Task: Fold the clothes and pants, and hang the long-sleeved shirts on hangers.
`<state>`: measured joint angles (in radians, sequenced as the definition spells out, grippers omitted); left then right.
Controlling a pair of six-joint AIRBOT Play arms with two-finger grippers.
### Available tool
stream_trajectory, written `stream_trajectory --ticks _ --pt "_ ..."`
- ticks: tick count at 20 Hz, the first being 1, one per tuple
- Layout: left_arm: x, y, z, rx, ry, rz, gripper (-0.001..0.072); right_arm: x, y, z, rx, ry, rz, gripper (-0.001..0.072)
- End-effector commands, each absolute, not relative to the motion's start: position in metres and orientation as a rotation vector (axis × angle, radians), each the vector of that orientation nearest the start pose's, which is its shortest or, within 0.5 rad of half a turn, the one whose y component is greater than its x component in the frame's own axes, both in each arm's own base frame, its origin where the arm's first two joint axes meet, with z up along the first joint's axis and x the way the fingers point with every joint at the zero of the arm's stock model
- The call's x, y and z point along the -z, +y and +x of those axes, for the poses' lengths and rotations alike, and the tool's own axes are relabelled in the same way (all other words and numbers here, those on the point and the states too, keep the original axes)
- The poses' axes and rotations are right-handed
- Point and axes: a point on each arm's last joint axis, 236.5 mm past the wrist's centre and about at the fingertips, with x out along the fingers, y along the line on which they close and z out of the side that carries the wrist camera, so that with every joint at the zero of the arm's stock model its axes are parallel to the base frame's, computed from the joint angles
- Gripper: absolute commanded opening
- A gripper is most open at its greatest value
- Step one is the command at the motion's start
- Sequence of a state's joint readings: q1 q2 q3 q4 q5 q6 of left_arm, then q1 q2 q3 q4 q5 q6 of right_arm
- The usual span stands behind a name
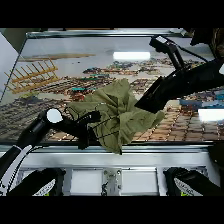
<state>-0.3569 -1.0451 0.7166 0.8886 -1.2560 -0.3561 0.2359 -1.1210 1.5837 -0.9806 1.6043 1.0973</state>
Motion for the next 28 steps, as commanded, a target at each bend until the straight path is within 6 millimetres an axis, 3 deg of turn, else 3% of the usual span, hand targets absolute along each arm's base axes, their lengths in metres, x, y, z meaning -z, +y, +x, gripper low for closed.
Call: stream_trajectory --ticks 1,2,4,5,8,10,14,20,28 --pt "0.015 -0.220 0.184 1.441 1.003 0.491 0.0010 -0.214 0.175 0.288 -1.106 0.872 -0.254 0.0670" --pt "0.015 -0.220 0.185 1.440 1.003 0.491 0.0010 -0.211 0.167 0.289 -1.138 0.851 -0.201 0.0639" --pt "0.015 -0.220 0.184 1.441 1.004 0.491 0.0010 -0.202 0.150 0.287 -1.233 0.786 -0.086 0.0476" --pt "0.015 -0.220 0.185 1.441 1.003 0.491 0.0009 -0.198 0.142 0.286 -1.260 0.751 -0.026 0.0443" --pt "0.015 -0.220 0.185 1.440 1.003 0.491 0.0009 -0.175 0.121 0.285 -1.295 0.648 0.053 0.0444" --pt "0.015 -0.220 0.184 1.441 1.003 0.491 0.0010 -0.157 0.117 0.281 -1.315 0.618 0.044 0.0445" --pt "0.015 -0.220 0.185 1.440 1.003 0.491 0.0010 -0.138 0.121 0.274 -1.400 0.508 -0.066 0.0453" --pt "0.015 -0.220 0.185 1.440 1.003 0.491 0.0009 -0.115 0.127 0.274 -1.459 0.512 -0.032 0.0453" --pt "0.015 -0.220 0.185 1.438 1.002 0.491 0.0010 -0.095 0.167 0.262 -1.625 0.557 0.024 0.0453"
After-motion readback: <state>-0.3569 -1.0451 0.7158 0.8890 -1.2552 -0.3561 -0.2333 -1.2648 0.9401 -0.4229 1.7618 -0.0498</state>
